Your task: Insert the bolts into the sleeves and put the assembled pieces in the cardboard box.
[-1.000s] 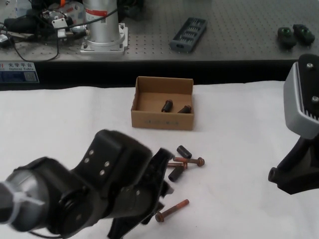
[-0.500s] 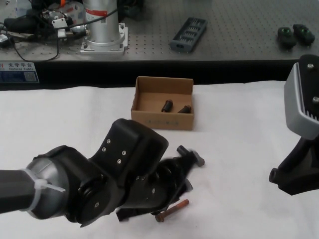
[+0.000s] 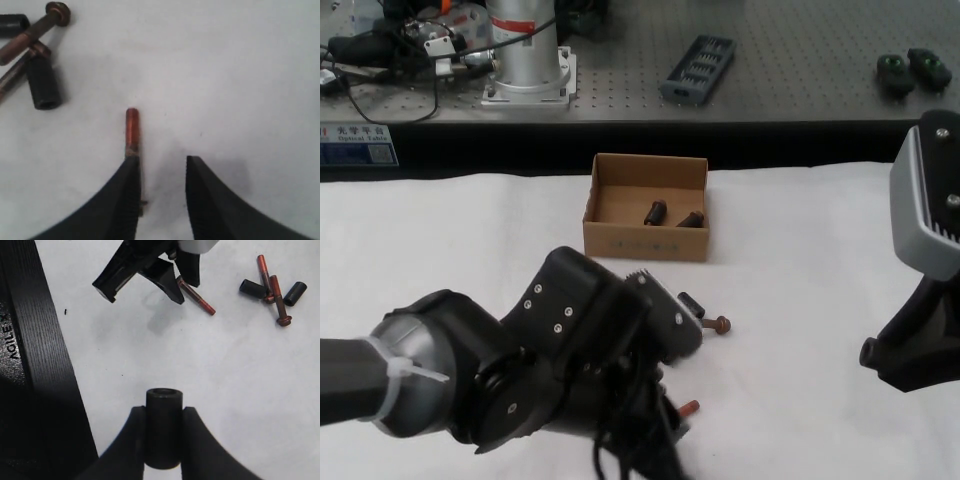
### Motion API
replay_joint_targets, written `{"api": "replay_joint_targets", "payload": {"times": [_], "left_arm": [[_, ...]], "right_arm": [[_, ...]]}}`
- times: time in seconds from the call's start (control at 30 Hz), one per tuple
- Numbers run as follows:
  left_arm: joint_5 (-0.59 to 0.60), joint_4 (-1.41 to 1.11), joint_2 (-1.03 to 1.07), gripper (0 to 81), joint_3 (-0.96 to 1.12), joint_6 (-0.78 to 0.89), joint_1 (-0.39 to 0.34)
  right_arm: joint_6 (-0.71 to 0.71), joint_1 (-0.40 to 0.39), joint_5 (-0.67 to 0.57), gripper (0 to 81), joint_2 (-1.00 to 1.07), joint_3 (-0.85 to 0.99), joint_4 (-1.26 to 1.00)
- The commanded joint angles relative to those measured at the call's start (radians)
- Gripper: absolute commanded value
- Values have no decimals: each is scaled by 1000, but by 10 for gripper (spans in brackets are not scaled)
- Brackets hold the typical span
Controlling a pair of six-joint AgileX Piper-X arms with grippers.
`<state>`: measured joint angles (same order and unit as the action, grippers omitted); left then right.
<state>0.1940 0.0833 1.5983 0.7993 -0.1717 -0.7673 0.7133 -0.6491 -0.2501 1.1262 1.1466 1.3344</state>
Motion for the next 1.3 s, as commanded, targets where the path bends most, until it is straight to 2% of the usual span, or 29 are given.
{"api": "replay_joint_targets", "payload": {"times": [0.0,0.17,0.77,0.9,1.07,1.27], "left_arm": [[-115,43,4,231,9,-242,6],[-121,43,12,231,11,-327,16],[-69,58,158,231,134,-274,26],[-46,69,158,231,134,-277,26],[69,72,176,231,134,-292,26],[73,119,210,231,134,-301,26]], "right_arm": [[-2,0,-14,28,-10,5,1],[-2,0,-14,28,-10,5,1],[-2,0,-13,28,-10,5,-1],[-2,0,-13,28,-10,5,-1],[-2,0,-13,28,-10,5,-9],[-2,0,-13,28,-10,5,-6]]}}
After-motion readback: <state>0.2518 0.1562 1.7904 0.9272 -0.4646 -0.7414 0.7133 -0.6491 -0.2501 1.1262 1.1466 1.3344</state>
